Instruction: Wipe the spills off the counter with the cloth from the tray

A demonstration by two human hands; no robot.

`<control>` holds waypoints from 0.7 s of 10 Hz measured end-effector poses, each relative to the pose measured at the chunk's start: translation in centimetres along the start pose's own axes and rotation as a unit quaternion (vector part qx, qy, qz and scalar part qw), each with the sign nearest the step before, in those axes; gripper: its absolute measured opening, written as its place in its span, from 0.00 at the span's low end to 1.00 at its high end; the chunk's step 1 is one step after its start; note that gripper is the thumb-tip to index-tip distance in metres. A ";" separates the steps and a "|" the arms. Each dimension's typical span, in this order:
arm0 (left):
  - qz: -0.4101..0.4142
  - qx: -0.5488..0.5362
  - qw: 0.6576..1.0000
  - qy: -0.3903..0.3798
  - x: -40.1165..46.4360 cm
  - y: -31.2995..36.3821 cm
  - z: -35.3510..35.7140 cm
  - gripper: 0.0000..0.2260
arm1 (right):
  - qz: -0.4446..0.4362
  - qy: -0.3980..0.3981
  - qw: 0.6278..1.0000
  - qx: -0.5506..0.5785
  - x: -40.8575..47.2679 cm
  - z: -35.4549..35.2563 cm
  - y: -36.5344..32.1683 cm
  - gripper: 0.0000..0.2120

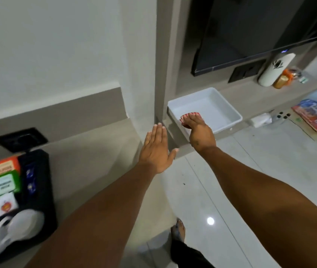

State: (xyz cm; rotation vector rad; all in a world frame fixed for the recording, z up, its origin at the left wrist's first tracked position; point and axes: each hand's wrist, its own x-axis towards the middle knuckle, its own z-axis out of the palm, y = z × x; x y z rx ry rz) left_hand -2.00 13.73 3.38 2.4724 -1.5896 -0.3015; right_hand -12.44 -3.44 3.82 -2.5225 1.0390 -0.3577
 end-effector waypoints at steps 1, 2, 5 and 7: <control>-0.011 0.001 1.000 0.025 6.7 2.1 0.6 0.35 | 0.031 -0.016 0.999 0.026 5.3 0.3 2.9 0.26; -0.063 -0.029 0.997 0.026 12.0 3.0 2.0 0.34 | 0.050 -0.072 0.993 0.079 9.2 1.4 5.4 0.19; -0.100 -0.014 0.995 -0.027 17.6 3.4 5.8 0.36 | 0.032 -0.142 0.989 0.038 13.6 5.8 8.6 0.19; -0.082 -0.044 0.995 -0.024 16.9 2.5 6.6 0.36 | -0.021 -0.125 0.992 -0.027 13.1 6.0 9.2 0.26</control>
